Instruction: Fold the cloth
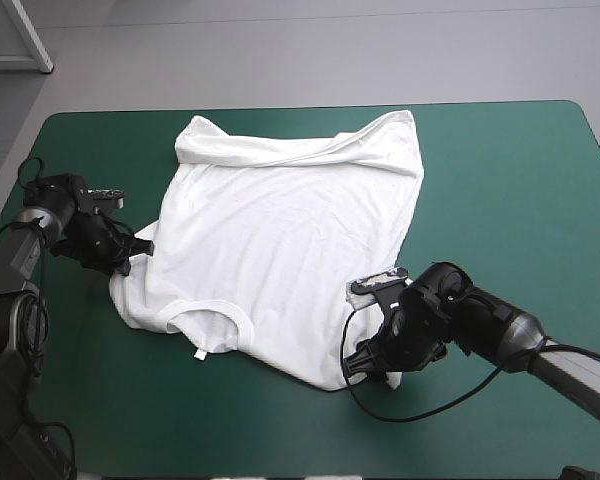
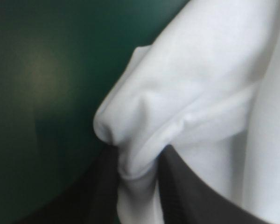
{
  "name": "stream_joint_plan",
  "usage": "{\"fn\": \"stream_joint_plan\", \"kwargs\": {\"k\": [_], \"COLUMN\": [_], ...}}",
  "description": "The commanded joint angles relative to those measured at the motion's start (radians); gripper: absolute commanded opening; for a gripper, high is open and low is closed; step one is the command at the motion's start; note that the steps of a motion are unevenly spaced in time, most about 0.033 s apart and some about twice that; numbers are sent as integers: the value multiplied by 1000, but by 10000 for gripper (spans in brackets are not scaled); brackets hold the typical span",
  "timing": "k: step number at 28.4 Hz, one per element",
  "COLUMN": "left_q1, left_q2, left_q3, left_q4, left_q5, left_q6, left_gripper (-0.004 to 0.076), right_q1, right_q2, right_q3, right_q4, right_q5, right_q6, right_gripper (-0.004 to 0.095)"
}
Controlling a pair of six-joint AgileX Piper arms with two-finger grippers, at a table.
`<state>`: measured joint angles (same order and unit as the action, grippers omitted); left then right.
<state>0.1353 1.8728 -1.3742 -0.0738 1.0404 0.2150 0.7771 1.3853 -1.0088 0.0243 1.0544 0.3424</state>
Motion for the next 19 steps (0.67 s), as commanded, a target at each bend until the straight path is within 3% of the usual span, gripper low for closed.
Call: {"fn": "stream_joint_plan", "kwargs": {"k": [1, 9, 14, 19], "left_q1": [-47, -98, -98, -98], "left_q2": [-11, -13, -13, -19], "left_q3": [34, 104, 104, 104], "left_q4": [-73, -82, -80, -80], "left_q5": [-37, -115, -113, -113], "left_q6": [-5, -3, -3, -3], "left_gripper": [-7, -9, -9, -9], "right_q1": [20, 81, 81, 83], "right_q2": [-36, 29, 122, 135], "right_q3": [21, 105, 107, 107], "right_q4": [17, -24, -100, -127], "right_q5": [-63, -273, -289, -368], "right_q6": [6, 74, 108, 102], "right_gripper": [642, 632, 470, 134]}}
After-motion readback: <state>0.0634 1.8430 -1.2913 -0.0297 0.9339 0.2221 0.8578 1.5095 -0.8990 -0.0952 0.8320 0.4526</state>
